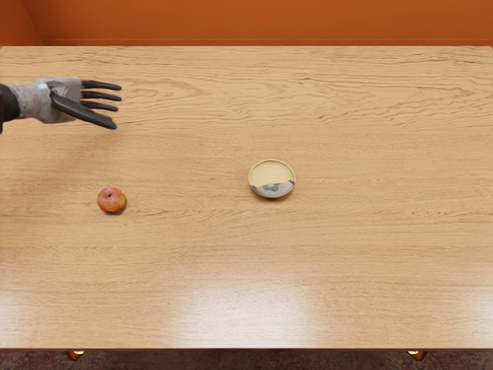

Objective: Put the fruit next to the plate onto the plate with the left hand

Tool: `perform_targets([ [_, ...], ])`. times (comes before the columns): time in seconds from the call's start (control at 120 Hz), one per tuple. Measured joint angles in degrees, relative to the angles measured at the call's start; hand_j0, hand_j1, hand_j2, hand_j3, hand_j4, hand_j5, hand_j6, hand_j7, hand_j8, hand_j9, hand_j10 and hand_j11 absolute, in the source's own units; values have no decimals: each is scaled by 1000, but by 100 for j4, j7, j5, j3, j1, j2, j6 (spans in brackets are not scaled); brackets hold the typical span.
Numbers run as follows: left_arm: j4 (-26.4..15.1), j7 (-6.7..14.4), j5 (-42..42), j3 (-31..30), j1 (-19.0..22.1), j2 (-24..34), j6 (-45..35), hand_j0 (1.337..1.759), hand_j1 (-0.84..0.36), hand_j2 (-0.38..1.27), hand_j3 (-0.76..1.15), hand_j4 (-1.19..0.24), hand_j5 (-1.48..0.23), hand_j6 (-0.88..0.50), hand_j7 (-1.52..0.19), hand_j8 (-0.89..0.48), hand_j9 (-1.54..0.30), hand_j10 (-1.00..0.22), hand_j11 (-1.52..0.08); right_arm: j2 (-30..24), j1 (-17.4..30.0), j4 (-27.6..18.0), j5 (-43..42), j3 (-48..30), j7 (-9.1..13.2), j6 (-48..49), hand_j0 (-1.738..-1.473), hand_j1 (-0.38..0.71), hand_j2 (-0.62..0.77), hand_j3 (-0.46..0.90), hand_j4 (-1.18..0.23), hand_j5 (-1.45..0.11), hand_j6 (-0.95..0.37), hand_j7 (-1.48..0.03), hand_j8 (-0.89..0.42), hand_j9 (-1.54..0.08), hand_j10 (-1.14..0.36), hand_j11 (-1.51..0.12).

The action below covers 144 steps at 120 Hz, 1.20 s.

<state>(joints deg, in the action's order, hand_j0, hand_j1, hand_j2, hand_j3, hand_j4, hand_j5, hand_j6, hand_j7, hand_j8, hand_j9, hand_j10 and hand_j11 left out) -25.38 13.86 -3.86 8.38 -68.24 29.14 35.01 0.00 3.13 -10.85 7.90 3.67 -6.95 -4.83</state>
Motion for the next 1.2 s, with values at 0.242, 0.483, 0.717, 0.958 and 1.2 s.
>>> perform_targets([
  [0.242,-639,245,-519,-17,-79,636,0,1658,53,50,0,-248,-321,-247,-321,-247,-321,-247,-321,0,-4,-3,-3,11,32,0,-1658,-308,-7,0,-35,-45,-35,-45,-35,-45,-35,-45],
  [0.483,-4956,1486,-1851,-502,-743,2132,-2377,1658,54,51,0,-249,-322,-249,-322,-249,-322,-248,-322,0,-6,-4,-1,11,44,0,-1658,-307,-7,0,-35,-45,-35,-45,-35,-45,-35,-45],
  [0.717,-6341,2041,-2126,-2261,-1839,1687,-5045,1658,54,51,0,-249,-322,-250,-321,-250,-321,-249,-321,0,-6,-4,-2,11,45,0,-1658,-307,-7,0,-35,-45,-35,-45,-35,-45,-35,-45],
  [0.958,-7016,2107,-1825,-4156,-2663,1099,-6767,1658,54,51,0,-249,-322,-250,-322,-250,-322,-249,-321,0,-6,-4,-1,11,45,0,-1658,-308,-7,0,-35,-45,-35,-45,-35,-45,-35,-45],
  [1.2,-7307,2113,-1518,-4854,-2715,696,-6979,1658,53,51,0,-249,-322,-250,-322,-250,-322,-249,-322,0,-6,-4,-1,11,45,0,-1658,-307,-7,0,-35,-45,-35,-45,-35,-45,-35,-45],
])
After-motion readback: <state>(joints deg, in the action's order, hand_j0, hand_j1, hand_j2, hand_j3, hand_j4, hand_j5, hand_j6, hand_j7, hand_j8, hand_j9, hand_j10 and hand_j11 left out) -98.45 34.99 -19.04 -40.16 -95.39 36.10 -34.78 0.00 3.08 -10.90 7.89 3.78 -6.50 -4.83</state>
